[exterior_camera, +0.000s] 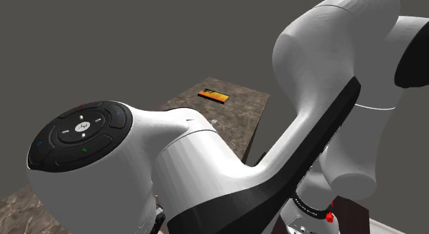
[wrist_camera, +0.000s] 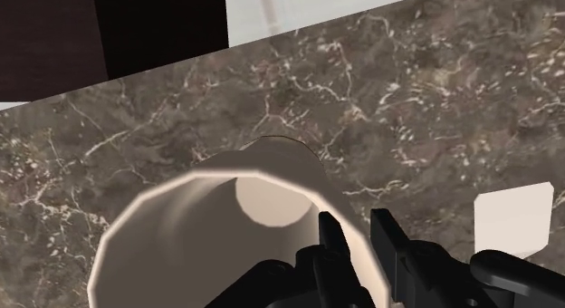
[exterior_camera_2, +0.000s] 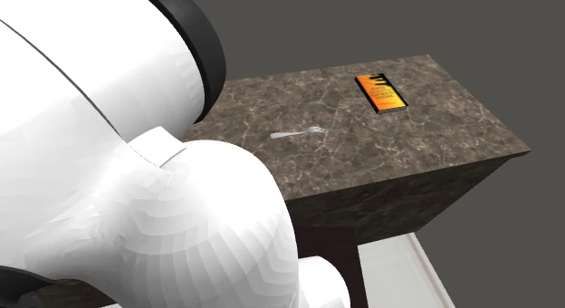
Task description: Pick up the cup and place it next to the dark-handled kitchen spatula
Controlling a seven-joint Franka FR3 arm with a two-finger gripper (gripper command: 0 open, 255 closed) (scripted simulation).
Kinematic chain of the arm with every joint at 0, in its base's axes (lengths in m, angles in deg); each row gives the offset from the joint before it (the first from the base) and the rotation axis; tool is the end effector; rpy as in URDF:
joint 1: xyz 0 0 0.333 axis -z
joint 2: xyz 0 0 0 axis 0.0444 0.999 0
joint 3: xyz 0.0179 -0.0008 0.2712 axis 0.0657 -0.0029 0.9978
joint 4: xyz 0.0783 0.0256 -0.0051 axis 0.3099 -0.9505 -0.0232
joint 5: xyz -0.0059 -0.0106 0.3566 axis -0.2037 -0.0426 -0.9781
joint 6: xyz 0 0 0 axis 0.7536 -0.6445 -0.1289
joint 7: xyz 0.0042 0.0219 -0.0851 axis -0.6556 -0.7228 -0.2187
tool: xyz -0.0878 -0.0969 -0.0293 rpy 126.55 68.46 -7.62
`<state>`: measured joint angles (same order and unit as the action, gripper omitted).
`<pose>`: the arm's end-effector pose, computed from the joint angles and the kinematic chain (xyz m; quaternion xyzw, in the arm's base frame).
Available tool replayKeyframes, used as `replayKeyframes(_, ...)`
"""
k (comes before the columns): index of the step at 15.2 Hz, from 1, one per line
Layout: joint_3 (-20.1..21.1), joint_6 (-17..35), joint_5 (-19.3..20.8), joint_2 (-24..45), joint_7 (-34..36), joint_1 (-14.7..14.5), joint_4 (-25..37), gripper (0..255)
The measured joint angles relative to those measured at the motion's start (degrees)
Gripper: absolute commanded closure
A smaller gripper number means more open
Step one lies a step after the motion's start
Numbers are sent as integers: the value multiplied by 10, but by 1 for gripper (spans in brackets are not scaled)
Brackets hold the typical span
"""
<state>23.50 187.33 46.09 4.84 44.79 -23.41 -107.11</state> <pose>0.2459 0.4745 0.3446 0.9982 0.0179 0.0443 0.0353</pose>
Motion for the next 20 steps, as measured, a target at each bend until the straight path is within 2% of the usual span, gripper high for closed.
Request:
replayKeyframes(2,0,0,0,0,0,0,0,255)
replayKeyframes(3,0,0,0,0,0,0,0,0)
replayKeyframes(9,0,0,0,0,0,0,0,0)
replayKeyframes(13,6,-54,-24,-23,-17,2,41,0)
replayKeyframes(20,8,-64,-31,-31,-21,3,45,0)
